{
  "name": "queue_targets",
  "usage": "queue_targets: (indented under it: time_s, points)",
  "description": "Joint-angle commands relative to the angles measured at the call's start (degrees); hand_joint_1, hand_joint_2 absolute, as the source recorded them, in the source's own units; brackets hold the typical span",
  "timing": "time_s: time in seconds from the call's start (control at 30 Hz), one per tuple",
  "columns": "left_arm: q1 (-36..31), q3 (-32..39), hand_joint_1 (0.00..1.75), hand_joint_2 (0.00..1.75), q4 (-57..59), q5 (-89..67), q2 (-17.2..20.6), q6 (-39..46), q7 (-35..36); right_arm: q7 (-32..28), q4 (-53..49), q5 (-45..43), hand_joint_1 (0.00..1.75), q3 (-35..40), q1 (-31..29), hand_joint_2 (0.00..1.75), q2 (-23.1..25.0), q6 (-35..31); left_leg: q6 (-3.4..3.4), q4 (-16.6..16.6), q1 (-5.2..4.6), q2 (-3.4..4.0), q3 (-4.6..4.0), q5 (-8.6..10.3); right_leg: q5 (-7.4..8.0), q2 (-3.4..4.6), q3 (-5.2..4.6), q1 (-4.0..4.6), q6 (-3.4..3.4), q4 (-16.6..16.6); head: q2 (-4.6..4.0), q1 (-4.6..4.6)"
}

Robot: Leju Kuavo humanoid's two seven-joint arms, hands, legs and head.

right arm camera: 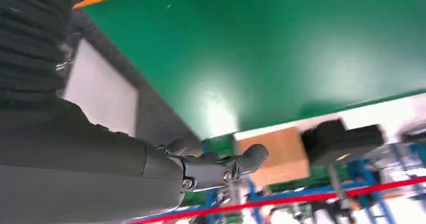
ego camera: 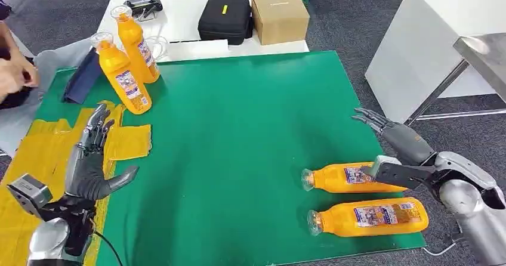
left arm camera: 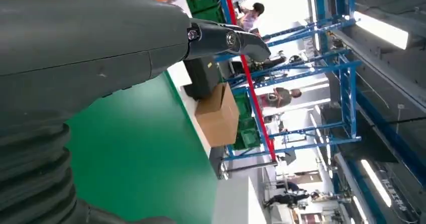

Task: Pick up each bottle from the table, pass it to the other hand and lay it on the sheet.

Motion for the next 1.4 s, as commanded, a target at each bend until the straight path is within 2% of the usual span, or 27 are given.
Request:
queue_targets:
  time_s: [0.03,0.33,0.6,1.13,1.4]
  points:
    - [-3.8,-2.4,0.0,1.75,6.7,0.6,-0.3,-0.1,-0.2,-2.9,0.5,-0.1,0.0,-0.1,3.1,1.75,0.0,-0.1,-0.06,-0.1,0.11,-0.21,0.19,-0.01,-0.02,-0.16,0.28,0.11,-0.12,-0.1,0.0,0.0]
    - [-3.6,-2.4,0.0,1.75,6.4,0.7,-0.3,0.1,-0.2,-2.8,0.8,0.1,0.0,0.0,2.7,1.75,0.1,0.1,-0.02,0.0,0.06,-0.05,0.11,-0.03,0.0,-0.02,0.13,0.07,-0.09,-0.1,0.0,-0.02]
    - [-3.9,-2.7,0.0,1.75,5.8,1.1,-0.4,0.1,-0.2,-2.3,1.6,2.6,0.0,0.3,7.1,1.75,1.5,-1.4,-0.02,-0.1,0.1,-0.13,0.15,-0.04,-0.02,-0.09,0.22,0.11,-0.11,-0.1,0.0,0.0]
    - [-1.0,-1.4,0.0,1.75,3.2,1.3,-1.2,0.7,0.7,8.2,10.0,14.0,0.0,3.6,5.1,1.75,5.7,-6.1,-0.05,-0.1,0.2,0.05,0.33,-0.14,0.0,0.12,0.4,0.21,-0.17,-0.2,0.0,0.0]
    - [-0.5,-1.2,0.0,1.75,2.4,1.3,-1.5,0.7,0.9,10.8,14.5,16.0,0.0,3.9,2.9,1.75,7.3,-6.9,-0.06,0.0,0.18,0.11,0.3,-0.14,0.01,0.18,0.35,0.19,-0.18,-0.2,0.0,0.0]
